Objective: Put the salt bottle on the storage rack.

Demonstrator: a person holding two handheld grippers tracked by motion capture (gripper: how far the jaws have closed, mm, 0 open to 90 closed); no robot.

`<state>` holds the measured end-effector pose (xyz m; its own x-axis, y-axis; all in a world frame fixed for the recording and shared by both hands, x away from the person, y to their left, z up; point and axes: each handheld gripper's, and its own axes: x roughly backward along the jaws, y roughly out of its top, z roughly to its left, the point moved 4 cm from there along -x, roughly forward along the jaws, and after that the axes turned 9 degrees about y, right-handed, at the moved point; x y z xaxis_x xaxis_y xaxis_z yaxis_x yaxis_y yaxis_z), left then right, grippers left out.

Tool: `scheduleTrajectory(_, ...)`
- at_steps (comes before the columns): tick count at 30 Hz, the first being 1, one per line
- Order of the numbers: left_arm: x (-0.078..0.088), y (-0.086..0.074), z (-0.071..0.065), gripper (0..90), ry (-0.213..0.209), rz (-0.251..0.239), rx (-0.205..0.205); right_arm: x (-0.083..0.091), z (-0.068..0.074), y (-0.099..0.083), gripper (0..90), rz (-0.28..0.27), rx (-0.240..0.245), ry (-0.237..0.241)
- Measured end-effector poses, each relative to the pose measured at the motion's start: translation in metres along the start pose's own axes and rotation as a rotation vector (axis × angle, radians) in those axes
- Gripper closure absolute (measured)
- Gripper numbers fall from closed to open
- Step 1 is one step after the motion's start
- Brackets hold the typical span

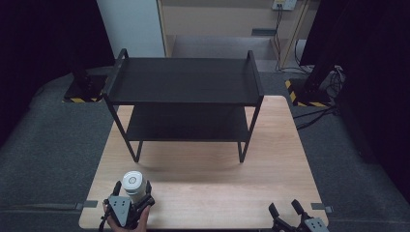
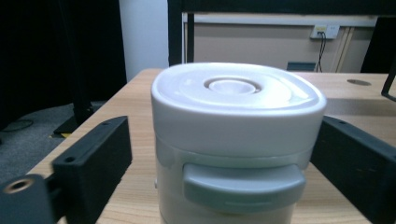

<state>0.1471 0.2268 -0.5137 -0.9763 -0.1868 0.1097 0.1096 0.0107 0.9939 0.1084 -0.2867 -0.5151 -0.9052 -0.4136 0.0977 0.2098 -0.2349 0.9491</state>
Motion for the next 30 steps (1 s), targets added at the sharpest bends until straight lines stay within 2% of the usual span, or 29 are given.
scheduleTrajectory(1, 0.000, -0.001, 0.000, 15.4, 0.001, -0.007, -0.002, -0.001, 0.000, 0.000, 7.8, 0.002, 0.002, 0.000)
scheduleTrajectory(2, 0.000, -0.002, 0.001, 19.1, -0.006, -0.011, -0.006, -0.002, 0.000, 0.001, 7.8, 0.003, 0.003, -0.001)
scheduleTrajectory(3, 0.000, -0.002, 0.001, 19.1, -0.008, -0.013, -0.012, -0.002, 0.000, 0.001, 7.8, 0.003, 0.003, -0.001)
scheduleTrajectory(4, 0.001, -0.004, 0.004, 29.3, -0.030, -0.026, -0.001, -0.003, 0.000, 0.001, 7.8, 0.004, 0.004, -0.002)
scheduleTrajectory(9, 0.001, -0.005, 0.008, 30.4, -0.045, -0.031, -0.005, -0.006, 0.001, 0.002, 7.8, 0.008, 0.004, 0.000)
scheduleTrajectory(12, 0.002, 0.005, 0.010, 30.5, -0.061, -0.005, -0.008, -0.007, 0.003, 0.002, 7.8, 0.008, 0.007, 0.004)
scheduleTrajectory(15, 0.007, 0.013, 0.012, 30.6, -0.067, -0.008, -0.004, -0.008, 0.005, 0.003, 7.8, 0.006, 0.012, 0.008)
scheduleTrajectory(18, 0.012, 0.031, 0.013, 30.6, -0.086, -0.022, 0.010, -0.008, 0.009, 0.006, 7.8, -0.007, 0.017, 0.012)
scheduleTrajectory(19, 0.014, 0.048, 0.015, 30.5, -0.101, -0.020, 0.014, -0.009, 0.010, 0.007, 7.9, -0.010, 0.018, 0.012)
scheduleTrajectory(20, 0.014, 0.048, 0.015, 30.6, -0.101, -0.020, 0.014, -0.009, 0.010, 0.008, 7.9, -0.011, 0.017, 0.013)
scheduleTrajectory(21, 0.015, 0.056, 0.015, 30.6, -0.106, -0.023, 0.013, -0.009, 0.011, 0.008, 7.9, -0.014, 0.017, 0.015)
scheduleTrajectory(22, 0.016, 0.071, 0.015, 30.6, -0.117, -0.021, 0.015, -0.009, 0.011, 0.009, 7.9, -0.019, 0.019, 0.015)
scheduleTrajectory(23, 0.016, 0.071, 0.015, 30.6, -0.117, -0.021, 0.015, -0.009, 0.011, 0.009, 7.9, -0.019, 0.019, 0.015)
scheduleTrajectory(30, 0.014, 0.113, 0.010, 30.6, -0.143, -0.054, 0.033, -0.007, 0.017, 0.014, 8.1, -0.040, 0.022, 0.021)
